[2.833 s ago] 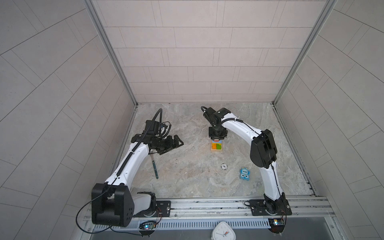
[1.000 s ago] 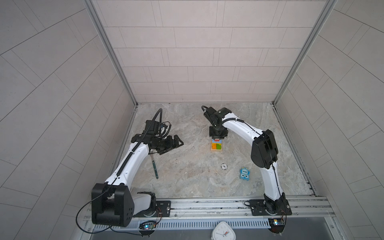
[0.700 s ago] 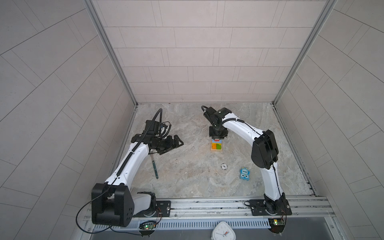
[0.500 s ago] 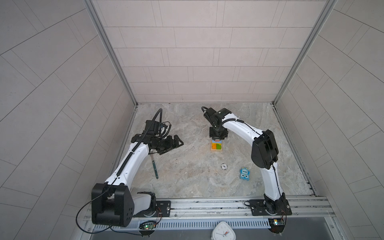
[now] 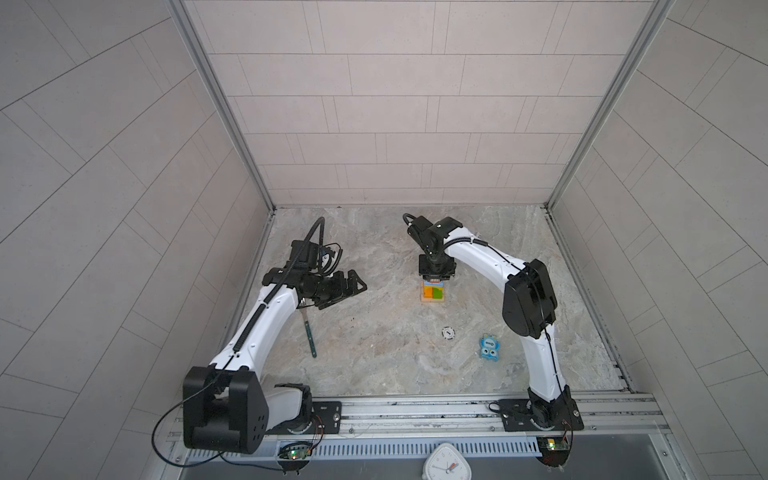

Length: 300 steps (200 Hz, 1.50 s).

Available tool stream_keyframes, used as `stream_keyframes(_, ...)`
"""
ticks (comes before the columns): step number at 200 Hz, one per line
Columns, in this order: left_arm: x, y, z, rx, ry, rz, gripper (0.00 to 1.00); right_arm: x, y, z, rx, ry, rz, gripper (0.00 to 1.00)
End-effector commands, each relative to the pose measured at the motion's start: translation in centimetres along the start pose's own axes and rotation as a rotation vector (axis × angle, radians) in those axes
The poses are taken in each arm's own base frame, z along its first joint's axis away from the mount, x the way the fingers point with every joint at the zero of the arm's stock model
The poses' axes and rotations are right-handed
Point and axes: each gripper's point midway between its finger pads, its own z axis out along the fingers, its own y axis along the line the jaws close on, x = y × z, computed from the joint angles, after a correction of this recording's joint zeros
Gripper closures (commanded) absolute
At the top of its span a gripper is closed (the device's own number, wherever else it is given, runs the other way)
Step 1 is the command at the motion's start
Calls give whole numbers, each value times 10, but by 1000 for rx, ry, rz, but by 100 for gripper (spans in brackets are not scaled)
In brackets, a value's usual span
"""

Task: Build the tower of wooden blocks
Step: 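Lower the purple cube onto the tower next to the wooden cube, then open the right gripper, release the purple cube and raise it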

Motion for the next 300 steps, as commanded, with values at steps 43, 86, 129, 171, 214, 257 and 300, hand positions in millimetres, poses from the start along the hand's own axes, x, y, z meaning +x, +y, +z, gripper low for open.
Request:
stream_keyframes(43, 2, -2, -3, 1, -8, 22, 3, 1, -5, -13, 12, -23, 1, 57)
stream_keyframes(86, 2, -2, -3, 0, -8, 22, 3, -2, -6, -23, 10, -44, -6, 49)
stream_keyframes(129, 3, 0, -3, -11, -8, 24, 3, -9, -5, -43, -13, -81, -21, 42)
stream_keyframes(171, 2, 3, -2, -29, -7, 23, 3, -11, -3, -69, -66, -129, -39, 32)
stream_keyframes(214, -3, 6, -2, -45, -31, 31, 3, -17, -6, -103, -110, -212, -84, 17)
stream_keyframes(257, -16, 10, -1, -79, -59, 53, 3, -26, -24, -123, -91, -303, -171, 0)
stream_keyframes(300, -44, 12, -17, -170, -162, 90, 3, -41, -59, -127, -96, -381, -185, 0)
